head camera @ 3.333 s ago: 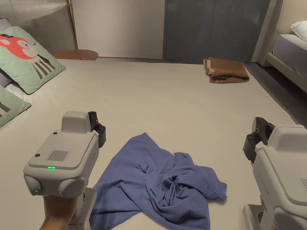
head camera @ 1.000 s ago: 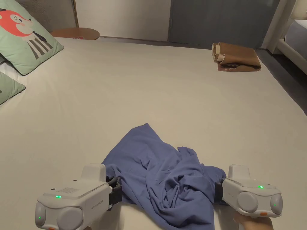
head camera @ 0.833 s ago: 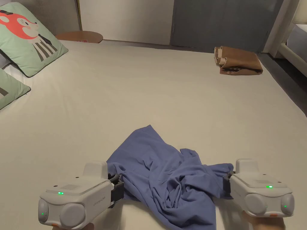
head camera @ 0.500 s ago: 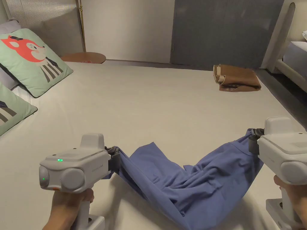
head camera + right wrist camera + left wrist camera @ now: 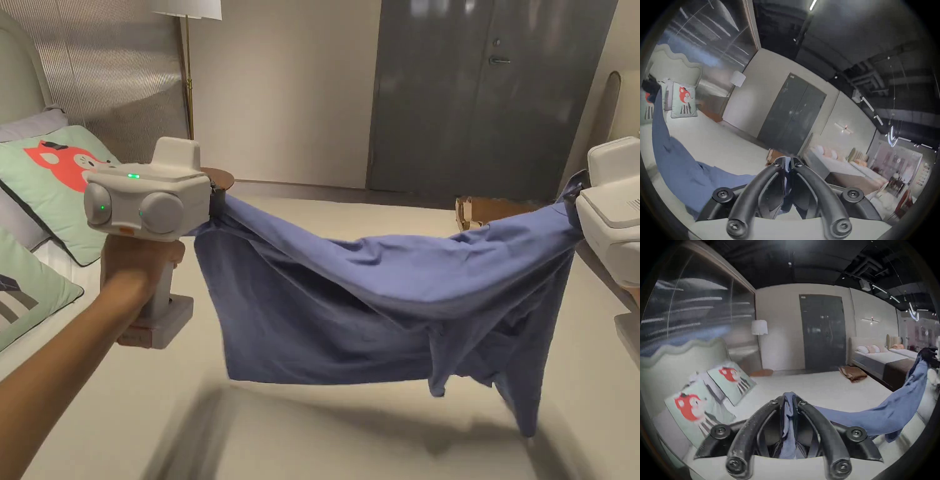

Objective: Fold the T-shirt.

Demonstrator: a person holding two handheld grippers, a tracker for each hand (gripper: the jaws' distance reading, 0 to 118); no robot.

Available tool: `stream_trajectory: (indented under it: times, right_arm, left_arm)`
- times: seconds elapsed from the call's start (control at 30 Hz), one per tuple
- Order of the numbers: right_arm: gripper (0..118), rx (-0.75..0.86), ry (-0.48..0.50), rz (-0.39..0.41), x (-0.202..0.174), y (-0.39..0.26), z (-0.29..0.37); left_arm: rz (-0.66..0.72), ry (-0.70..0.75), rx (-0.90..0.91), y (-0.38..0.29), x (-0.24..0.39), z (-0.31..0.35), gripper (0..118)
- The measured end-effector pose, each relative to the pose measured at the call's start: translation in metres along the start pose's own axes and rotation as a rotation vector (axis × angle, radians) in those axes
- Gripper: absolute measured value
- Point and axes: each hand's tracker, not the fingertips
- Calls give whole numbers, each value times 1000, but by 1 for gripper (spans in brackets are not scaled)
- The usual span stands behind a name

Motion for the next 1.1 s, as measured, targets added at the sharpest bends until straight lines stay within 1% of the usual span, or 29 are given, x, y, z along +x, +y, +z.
stream_trajectory:
  times: [0.03, 0.07, 0.17, 0.3, 0.4, 0.57, 0.6, 0.77, 0.87, 0.93, 1.0, 1.03, 1.1]
  right_arm:
    - [6, 12, -17, -1, 1, 6, -9]
    - [6, 24, -27, -2, 1, 16, -5]
    - [6, 64, -69, 1, 0, 29, -23]
    - [6, 64, -68, -61, -5, 32, -45]
    - [6, 42, -51, -102, -18, 19, -57]
    - [6, -48, 9, -134, -49, -26, -67]
    - [6, -82, 18, -131, -55, -39, -71]
    - [6, -220, 103, -124, -83, -97, -51]
    - [6, -286, 144, -149, -96, -134, -25]
    - [6, -315, 143, -152, -100, -156, -3]
    - [6, -355, 175, -120, -107, -171, 25]
    - [6, -359, 167, -127, -109, -181, 40]
    - [6, -406, 184, -159, -110, -199, 65]
  left_arm:
    - [-8, 24, 19, 11, -2, -8, 5]
    - [-15, 47, 36, 21, -4, -16, 5]
    - [57, 70, 63, 47, -14, -35, 5]
    - [40, 129, 87, 55, -22, -64, 5]
    - [62, 137, 64, 41, -27, -84, 5]
    - [87, 149, -50, -17, -28, -104, 5]
    - [86, 152, -70, -32, -29, -105, 5]
    - [90, 162, -225, -120, -36, -82, 5]
    - [96, 157, -308, -170, -41, -53, 5]
    - [124, 138, -348, -199, -47, -26, 5]
    - [148, 140, -383, -226, -52, 0, 5]
    - [154, 131, -391, -238, -57, 15, 5]
    - [159, 128, -428, -260, -60, 38, 5]
